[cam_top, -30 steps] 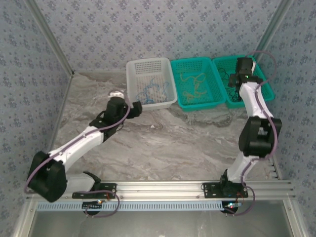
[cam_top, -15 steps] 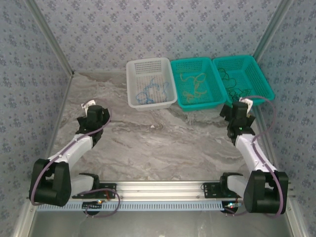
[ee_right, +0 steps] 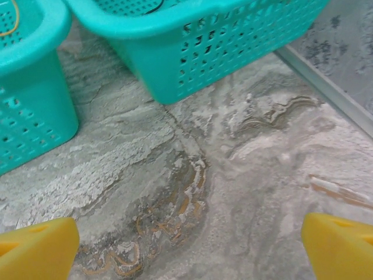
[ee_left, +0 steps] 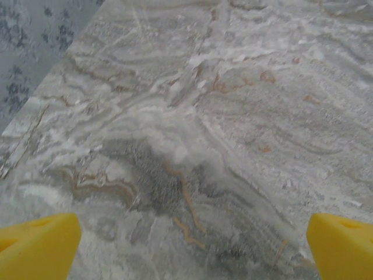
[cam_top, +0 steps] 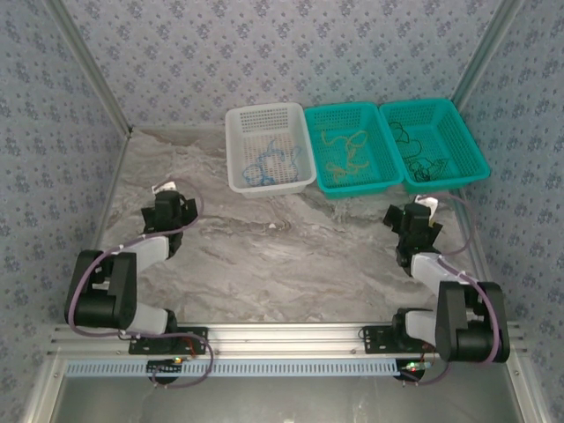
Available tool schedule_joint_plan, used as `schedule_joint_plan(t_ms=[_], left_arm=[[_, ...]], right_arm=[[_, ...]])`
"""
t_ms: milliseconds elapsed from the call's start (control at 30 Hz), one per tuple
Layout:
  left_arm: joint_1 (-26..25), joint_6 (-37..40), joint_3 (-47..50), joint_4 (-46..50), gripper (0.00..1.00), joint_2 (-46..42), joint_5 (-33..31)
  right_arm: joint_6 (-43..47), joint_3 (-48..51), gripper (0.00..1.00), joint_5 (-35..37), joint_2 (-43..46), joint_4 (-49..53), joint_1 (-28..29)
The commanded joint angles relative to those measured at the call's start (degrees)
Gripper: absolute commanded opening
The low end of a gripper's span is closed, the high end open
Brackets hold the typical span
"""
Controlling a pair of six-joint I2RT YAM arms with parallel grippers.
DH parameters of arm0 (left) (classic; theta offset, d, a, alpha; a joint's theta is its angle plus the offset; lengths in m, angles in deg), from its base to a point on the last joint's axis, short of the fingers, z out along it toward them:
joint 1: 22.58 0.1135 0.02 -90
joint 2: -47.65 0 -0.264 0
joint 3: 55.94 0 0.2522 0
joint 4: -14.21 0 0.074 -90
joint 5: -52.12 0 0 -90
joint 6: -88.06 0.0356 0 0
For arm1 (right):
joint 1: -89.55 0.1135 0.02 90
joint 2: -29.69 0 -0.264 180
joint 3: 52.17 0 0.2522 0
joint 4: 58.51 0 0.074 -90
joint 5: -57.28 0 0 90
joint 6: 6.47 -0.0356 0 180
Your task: Untangle the cables
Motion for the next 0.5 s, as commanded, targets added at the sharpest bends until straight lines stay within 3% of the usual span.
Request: schedule_joint_plan(t_ms=[0,33,133,167,233,267,333,467], left_arm=[[4.1,3.6,2.2,-12.2,1.00,1.0,9.4],[5.3,3.3,3.8,-14.8,1.00,1.1,12.9],[6.6,2.8,13.2,-37.5,1.00,6.3,15.7],[6.6,3.1,13.9,-39.2,0.99,6.6,17.0],[6.6,3.7,11.2,-30.9,1.00,4.6,17.8],[6.7,3.5,10.1,-31.2,0.99,5.9,17.2],[6.5,2.1,7.1,-24.0,0.99,5.4,13.8],[4.4,2.9,7.3,-25.6,1.00,6.0,8.1]], right_arm=[[4.4,0.3,1.00,-2.6,-1.4,-10.4,0.7],[5.1,0.4,1.00,-2.9,-1.7,-11.2,0.9],[8.2,1.1,1.00,-3.9,-2.3,-13.9,1.1],[8.8,1.5,1.00,-4.5,-2.4,-15.1,1.2],[10.0,2.3,1.00,-5.6,-2.9,-17.7,1.1],[10.8,2.6,1.00,-6.3,-3.2,-19.1,1.2],[12.1,3.0,1.00,-4.8,-3.7,-21.0,2.2],[13.5,5.5,1.00,4.3,-8.7,-31.2,6.0]])
